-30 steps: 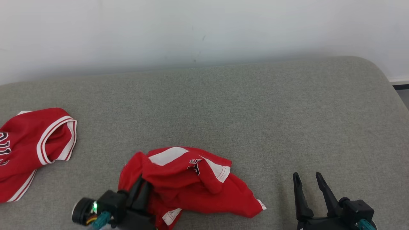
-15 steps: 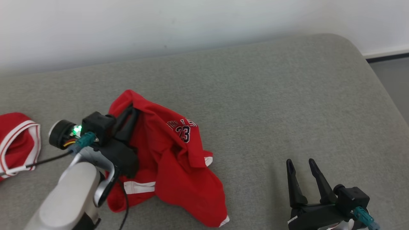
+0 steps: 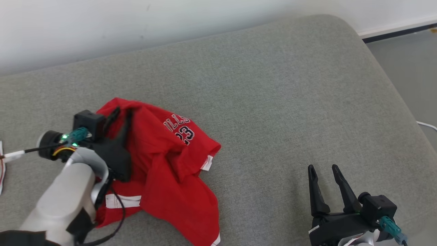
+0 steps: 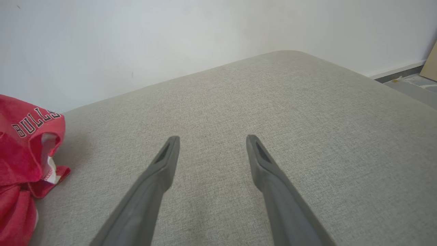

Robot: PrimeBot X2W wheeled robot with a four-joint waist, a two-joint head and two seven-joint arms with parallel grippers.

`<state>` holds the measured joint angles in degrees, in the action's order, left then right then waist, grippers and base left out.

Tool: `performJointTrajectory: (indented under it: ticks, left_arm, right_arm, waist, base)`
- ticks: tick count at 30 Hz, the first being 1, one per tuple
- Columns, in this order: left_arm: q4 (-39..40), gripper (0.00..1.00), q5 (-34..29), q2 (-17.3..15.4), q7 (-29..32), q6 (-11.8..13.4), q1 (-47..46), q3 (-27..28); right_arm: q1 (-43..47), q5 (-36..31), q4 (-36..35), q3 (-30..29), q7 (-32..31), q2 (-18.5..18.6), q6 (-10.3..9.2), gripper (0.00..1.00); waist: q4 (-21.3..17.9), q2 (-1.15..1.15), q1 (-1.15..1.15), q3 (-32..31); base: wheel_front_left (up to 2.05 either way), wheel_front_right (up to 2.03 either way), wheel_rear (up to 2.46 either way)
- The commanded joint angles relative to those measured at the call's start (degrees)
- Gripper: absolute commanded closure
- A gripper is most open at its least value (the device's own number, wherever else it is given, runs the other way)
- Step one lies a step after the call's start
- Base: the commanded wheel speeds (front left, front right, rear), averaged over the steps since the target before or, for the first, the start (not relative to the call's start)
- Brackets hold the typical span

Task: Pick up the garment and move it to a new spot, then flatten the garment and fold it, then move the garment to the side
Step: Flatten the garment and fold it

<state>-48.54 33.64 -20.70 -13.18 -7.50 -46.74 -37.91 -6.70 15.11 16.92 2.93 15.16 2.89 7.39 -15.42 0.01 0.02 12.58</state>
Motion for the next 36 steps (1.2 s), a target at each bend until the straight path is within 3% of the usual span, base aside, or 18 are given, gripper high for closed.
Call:
performJointTrajectory:
  ticks: [1, 8, 16, 23, 36]
  left_arm:
    - [-0.5, 0.00, 0.5, 0.7, -0.4, 0.1, -0.4, -0.4]
    - [-0.2, 0.00, 0.5, 2.2, -2.0, 0.1, 1.0, -3.5]
    - [15.1, 0.00, -1.6, 3.5, -1.9, 2.5, 11.3, 4.5]
    - [22.2, 0.00, -3.4, 4.9, -1.9, 3.7, 23.2, 6.6]
    - [16.8, 0.00, -2.0, 4.4, -1.7, 2.5, 26.9, 5.5]
  right_arm:
    - [0.5, -0.1, -0.1, -0.1, 0.1, -0.1, 0.20, 0.00]
    - [1.6, -0.3, -0.2, -1.4, 0.1, 0.0, 0.20, 0.00]
    - [3.1, -0.5, -0.2, -2.2, 0.1, -0.1, 0.20, 0.00]
    - [3.5, -0.7, -0.2, -2.1, 0.1, 0.0, 0.20, 0.00]
    - [2.7, -1.0, 0.1, -1.5, 0.1, 0.0, 0.20, 0.00]
  waist:
    - [1.0, -0.01, -0.02, -0.8]
    - [5.9, -0.01, -0.02, -3.0]
    - [11.5, -0.01, -0.02, -4.3]
    - [12.6, -0.01, -0.02, -4.8]
    - [10.7, -0.01, -0.02, -4.4]
  base:
    - [0.00, 0.00, 0.00]
    - [0.00, 0.00, 0.00]
    - [0.00, 0.00, 0.00]
    - [0.00, 0.00, 0.00]
    - [0.00, 0.00, 0.00]
